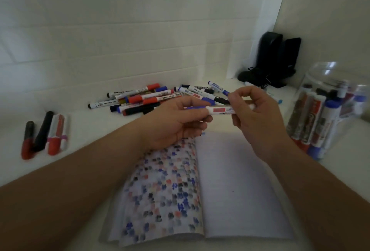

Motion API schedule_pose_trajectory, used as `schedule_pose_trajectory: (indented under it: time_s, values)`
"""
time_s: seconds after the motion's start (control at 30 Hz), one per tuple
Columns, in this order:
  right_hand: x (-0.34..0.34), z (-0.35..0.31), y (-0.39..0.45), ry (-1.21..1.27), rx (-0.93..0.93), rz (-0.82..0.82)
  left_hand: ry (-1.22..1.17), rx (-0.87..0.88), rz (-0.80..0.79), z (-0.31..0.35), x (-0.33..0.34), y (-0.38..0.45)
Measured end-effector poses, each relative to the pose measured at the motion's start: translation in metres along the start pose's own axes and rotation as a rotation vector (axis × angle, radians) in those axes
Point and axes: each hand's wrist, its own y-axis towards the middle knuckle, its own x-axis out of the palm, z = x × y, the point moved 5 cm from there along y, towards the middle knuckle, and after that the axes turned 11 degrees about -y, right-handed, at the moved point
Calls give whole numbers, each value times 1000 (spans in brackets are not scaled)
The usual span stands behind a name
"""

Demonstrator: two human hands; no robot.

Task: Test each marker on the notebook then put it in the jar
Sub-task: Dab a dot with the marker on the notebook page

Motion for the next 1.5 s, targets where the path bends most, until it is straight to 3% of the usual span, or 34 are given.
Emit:
schedule_pose_trajectory:
  time_s: [0.1,0.17,0.3,0.67,1.03,1.2,1.37,1.5]
  values:
    - [9,2,-7,185,112,-41,821,247,2,1,0,-8]
    - [25,1,-13,409,212,-177,1041,402,-66,0,12,-15]
    - [40,-6,-23,267,123,-271,1086,579,-102,-2,23,-20]
    - [48,-8,-28,425,221,-310,1040,533,-75,-9,17,-9]
    - [48,3,-23,444,197,-363,1055,485,-36,-10,10,-3]
    - [46,0,-24,362,209,-335,1059,431,-47,-10,5,-5]
    - [22,10,-8,390,324,-177,1181,293,89,-7,-6,-7]
    - [19,14,-7,260,298,-207,1261,146,105,-18,-19,-3]
